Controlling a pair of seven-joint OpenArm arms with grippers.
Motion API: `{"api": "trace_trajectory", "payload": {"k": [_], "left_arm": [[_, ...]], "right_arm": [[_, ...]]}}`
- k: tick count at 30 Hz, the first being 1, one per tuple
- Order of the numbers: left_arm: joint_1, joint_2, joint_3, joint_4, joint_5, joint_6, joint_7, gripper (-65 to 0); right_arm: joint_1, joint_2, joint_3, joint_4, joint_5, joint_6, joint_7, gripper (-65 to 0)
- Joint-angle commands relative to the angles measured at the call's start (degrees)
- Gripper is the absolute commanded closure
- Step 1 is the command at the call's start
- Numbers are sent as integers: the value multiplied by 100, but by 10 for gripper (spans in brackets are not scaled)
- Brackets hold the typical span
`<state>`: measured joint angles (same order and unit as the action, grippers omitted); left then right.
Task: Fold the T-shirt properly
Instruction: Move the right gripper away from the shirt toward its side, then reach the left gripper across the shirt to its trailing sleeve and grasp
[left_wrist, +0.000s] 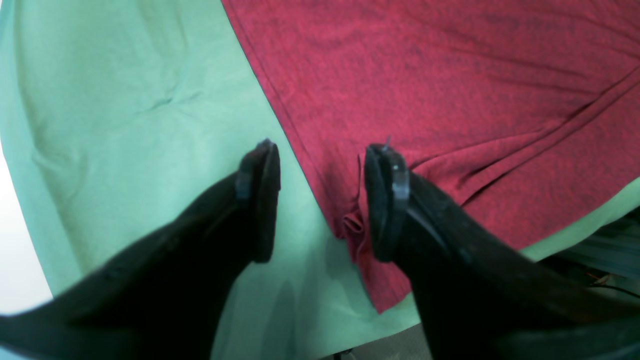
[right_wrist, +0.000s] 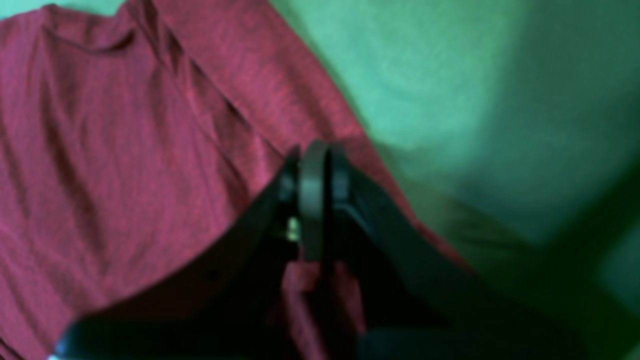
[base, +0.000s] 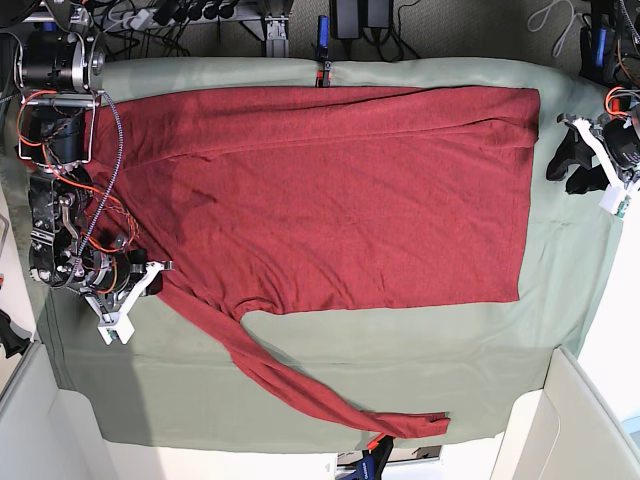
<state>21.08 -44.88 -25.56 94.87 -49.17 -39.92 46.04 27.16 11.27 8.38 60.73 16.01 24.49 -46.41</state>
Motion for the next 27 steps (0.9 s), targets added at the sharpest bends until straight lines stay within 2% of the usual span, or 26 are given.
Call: {"api": "trace_trajectory", "payload": {"k": [1, 4, 9, 11, 19, 23, 27], "left_arm": [[-48, -131, -74, 70, -81, -8, -107, -304], [-127, -131, -74, 70, -81, -8, -105, -304], [-391, -133, -74, 70, -83, -8, -103, -304], [-518, -131, -74, 70, -125, -8, -103, -304], [-1121, -131, 22, 70, -271, -8, -107, -304], [-1545, -85, 656, 68, -195, -8, -127, -304], [-2131, 175, 1631, 61, 282, -8, -286, -304]], "right_arm": [[155, 46, 11, 92, 90, 168, 24, 0], [153, 50, 11, 144, 332, 398, -234, 0], [15, 72, 13, 428, 938, 457, -756, 0], [-210, 118, 11, 778, 1174, 586, -767, 0], [-1388, 352, 13, 2337, 1526, 651, -1025, 0], [-2015, 516, 11, 2892, 1762, 774, -1029, 0], [-2570, 581, 13, 3460, 1805, 791, -1091, 0]]}}
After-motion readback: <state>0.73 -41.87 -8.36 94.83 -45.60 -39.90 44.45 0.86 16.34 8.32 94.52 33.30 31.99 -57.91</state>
